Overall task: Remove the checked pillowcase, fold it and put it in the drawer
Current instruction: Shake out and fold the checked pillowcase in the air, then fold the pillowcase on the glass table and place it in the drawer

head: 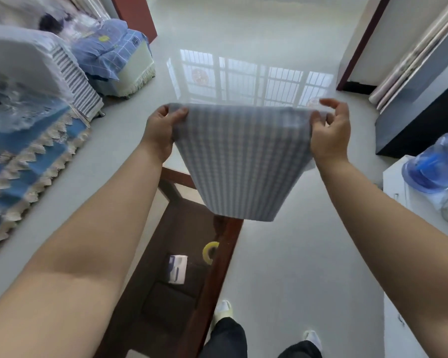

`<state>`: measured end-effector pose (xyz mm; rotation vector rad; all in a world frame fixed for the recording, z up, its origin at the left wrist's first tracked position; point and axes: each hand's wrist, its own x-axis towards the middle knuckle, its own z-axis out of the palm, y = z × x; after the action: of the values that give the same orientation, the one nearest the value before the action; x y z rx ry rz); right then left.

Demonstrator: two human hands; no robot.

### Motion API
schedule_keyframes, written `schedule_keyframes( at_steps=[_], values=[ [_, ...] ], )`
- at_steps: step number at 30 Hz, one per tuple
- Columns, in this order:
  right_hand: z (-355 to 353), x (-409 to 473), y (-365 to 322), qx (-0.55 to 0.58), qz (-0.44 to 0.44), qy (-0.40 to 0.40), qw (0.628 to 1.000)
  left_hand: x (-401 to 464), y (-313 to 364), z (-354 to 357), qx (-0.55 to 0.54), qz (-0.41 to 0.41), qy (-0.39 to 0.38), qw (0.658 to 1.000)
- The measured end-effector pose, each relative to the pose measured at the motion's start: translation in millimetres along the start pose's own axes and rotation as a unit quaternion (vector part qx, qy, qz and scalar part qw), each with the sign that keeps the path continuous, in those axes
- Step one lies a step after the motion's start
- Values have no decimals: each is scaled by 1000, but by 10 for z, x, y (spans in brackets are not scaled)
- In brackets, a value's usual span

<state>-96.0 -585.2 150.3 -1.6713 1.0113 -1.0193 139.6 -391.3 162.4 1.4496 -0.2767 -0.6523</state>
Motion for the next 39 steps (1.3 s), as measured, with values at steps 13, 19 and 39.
schedule_keyframes(
  at_steps=[13, 19, 39],
  values=[
    [1219, -1882, 1520, -127, 422, -228, 868, -683, -1925, -2146, 218, -304, 63, 925],
    [1128, -2881, 2388, -168, 572, -319, 737, -1568, -2972, -2460, 269, -427, 89, 858],
    [1213, -3987, 3343, -87, 495, -537, 678, -1936, -4103, -2434, 553, -271, 136, 776]
  ],
)
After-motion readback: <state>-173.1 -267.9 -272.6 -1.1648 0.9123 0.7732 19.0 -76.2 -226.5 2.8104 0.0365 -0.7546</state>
